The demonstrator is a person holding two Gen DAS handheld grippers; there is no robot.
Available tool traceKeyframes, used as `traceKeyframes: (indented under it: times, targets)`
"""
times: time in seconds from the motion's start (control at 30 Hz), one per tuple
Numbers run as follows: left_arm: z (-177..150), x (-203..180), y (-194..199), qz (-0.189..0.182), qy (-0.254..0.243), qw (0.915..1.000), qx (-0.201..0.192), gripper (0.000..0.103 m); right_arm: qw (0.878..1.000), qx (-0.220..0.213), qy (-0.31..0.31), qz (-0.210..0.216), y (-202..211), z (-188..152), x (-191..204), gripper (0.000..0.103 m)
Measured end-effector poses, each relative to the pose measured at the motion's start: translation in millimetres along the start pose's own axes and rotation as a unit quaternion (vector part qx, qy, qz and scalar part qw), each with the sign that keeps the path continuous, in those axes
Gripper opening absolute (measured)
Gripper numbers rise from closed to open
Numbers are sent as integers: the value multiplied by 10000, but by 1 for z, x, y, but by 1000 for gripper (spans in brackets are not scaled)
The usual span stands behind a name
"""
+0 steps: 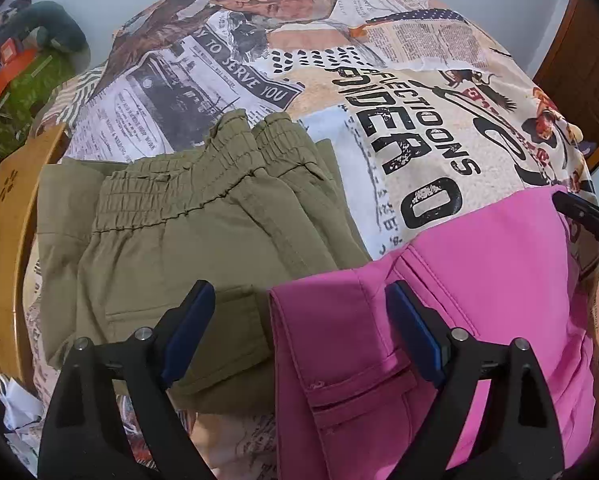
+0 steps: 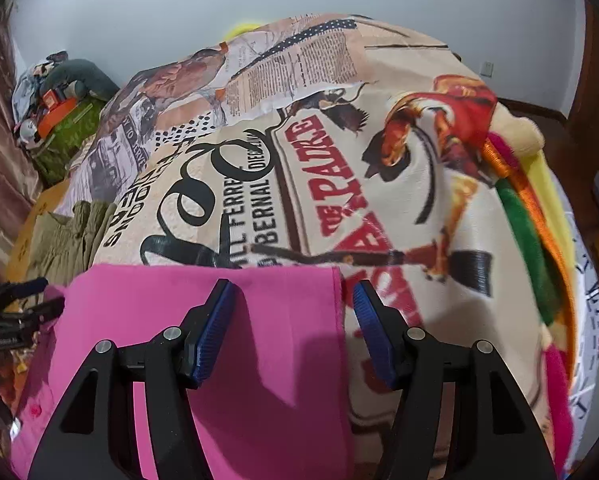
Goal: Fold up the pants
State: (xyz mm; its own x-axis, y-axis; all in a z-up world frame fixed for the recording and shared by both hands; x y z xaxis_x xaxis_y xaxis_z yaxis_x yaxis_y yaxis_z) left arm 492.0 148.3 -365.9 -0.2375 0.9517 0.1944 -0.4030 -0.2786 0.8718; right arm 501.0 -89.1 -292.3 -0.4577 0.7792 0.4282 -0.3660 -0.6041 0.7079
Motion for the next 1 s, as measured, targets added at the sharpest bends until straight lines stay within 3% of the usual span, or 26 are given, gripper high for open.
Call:
traceKeyframes:
  times: [0.13, 0.23, 0.3, 0.37, 0.63, 1.0]
  targets:
    - [-1, -7, 4, -424, 21, 9991, 48, 54, 9999, -90, -56, 118, -2, 0, 4, 47]
    - [0, -9, 8, -270, -17, 9996, -18, 40, 9999, -89, 56, 78, -2, -1, 9, 31]
    - [0, -10, 9, -188, -47, 9998, -59, 29, 9998, -57, 181, -28, -1, -2, 11, 7]
    - [0, -8, 11, -8, -92, 9999, -103, 15, 9997, -41, 241, -24, -1, -3, 13, 7]
    - [10, 1, 42, 232, -177, 9982, -526, 13, 9991, -248, 337, -36, 18, 11, 23, 5]
    - [39, 18, 126, 110, 59, 9935, -1132, 13, 9927, -1063, 553, 147, 106, 55, 67, 4]
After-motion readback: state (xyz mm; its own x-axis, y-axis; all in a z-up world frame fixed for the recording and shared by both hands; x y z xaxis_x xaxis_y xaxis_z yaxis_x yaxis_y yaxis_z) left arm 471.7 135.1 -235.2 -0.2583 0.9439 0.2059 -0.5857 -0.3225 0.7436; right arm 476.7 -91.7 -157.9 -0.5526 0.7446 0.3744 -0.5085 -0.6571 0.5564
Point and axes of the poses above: each gripper's, at about its wrist camera, not at the fingertips, and y roughly against the way its jaws point, x to its left, z to its top, the point moved 8 cm from there along -y, roughly the way its jaws point, and after that the axes turned 15 degrees about z, right-handed, at the moved point
